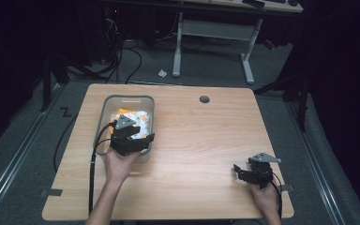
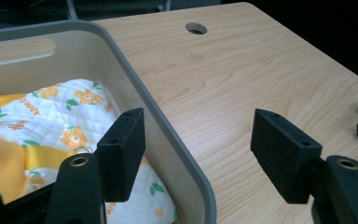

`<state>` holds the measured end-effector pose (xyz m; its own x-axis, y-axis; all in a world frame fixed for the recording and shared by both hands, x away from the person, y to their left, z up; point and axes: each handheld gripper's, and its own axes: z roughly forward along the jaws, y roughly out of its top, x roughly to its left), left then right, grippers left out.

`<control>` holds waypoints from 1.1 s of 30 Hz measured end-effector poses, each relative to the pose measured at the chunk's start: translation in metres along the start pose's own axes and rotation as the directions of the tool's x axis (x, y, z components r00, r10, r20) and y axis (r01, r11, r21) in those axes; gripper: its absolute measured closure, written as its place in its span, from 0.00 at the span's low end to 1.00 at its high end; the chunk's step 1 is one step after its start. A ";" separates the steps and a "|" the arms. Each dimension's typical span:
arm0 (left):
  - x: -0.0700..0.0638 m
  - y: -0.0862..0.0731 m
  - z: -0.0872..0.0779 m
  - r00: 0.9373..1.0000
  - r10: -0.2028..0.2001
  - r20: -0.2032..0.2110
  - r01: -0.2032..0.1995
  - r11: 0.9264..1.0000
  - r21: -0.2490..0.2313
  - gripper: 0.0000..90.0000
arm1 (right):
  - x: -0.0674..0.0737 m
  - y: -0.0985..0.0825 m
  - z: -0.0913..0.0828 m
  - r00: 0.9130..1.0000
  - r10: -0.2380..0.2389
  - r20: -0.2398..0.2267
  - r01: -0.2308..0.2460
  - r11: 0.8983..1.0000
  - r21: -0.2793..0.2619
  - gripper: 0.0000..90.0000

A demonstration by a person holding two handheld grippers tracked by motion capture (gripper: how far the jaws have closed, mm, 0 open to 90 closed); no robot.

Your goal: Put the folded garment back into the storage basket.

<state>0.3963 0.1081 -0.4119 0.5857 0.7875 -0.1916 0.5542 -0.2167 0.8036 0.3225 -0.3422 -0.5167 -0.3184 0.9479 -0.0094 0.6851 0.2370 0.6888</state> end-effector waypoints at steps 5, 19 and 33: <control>-0.007 -0.001 0.000 1.000 -0.004 0.027 0.004 1.000 -0.007 0.39 | 0.000 0.000 0.000 1.000 0.000 0.000 0.000 1.000 0.000 0.32; -0.025 -0.007 0.003 0.998 0.015 0.066 -0.015 1.000 -0.008 0.39 | 0.000 0.000 0.000 1.000 0.000 0.000 0.000 1.000 0.000 0.32; -0.037 -0.019 0.010 0.996 0.043 0.076 -0.044 0.999 0.007 0.39 | 0.000 0.000 0.000 1.000 0.000 0.000 0.000 1.000 0.000 0.32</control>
<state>0.3702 0.0772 -0.4260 0.6524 0.7313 -0.1991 0.5320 -0.2548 0.8075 0.3225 -0.3422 -0.5168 -0.3181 0.9480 -0.0093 0.6851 0.2367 0.6889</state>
